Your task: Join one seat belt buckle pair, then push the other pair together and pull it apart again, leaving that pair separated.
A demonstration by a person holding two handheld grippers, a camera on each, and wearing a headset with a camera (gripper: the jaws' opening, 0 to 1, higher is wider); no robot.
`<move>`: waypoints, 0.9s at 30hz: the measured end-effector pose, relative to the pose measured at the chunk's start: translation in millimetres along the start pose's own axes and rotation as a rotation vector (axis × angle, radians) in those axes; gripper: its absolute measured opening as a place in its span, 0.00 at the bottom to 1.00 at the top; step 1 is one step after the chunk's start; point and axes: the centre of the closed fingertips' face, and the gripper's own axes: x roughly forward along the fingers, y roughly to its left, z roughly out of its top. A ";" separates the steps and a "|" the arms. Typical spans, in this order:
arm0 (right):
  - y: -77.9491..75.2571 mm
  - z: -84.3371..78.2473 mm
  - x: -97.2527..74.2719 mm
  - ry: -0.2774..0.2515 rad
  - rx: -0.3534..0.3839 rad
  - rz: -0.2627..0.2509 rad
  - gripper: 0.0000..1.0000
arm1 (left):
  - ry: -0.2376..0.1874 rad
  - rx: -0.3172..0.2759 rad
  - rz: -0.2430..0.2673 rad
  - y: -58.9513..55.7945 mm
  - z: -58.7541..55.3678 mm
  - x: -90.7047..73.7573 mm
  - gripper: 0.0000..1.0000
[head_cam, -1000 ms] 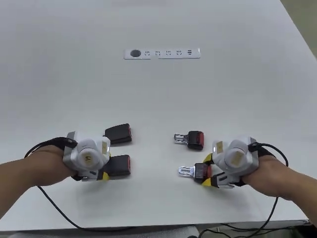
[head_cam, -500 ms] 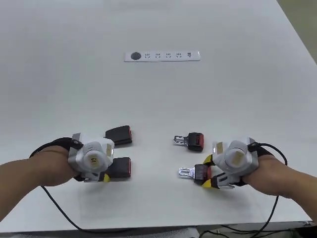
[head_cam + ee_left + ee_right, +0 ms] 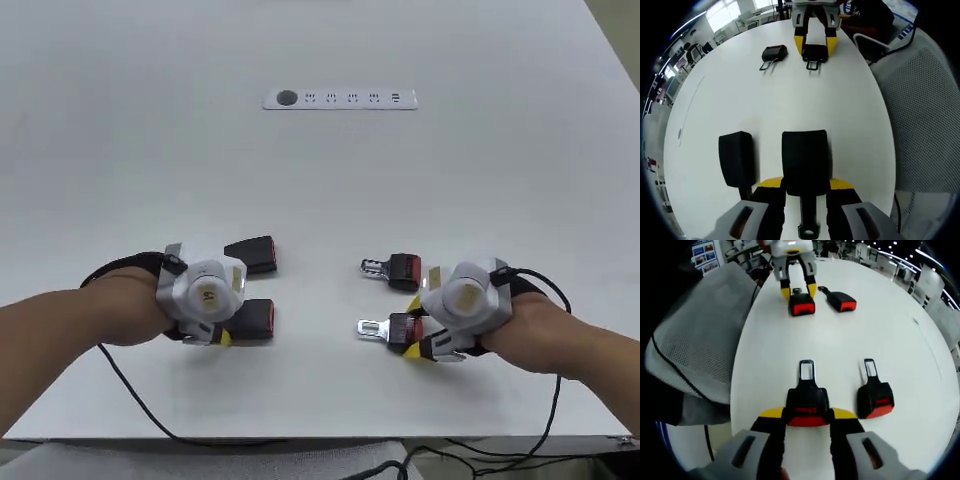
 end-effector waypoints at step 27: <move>-2.4 92.3 44.6 -0.078 -0.059 -0.016 0.34 | 0.014 0.010 -0.020 -0.8 0.6 1.0 0.32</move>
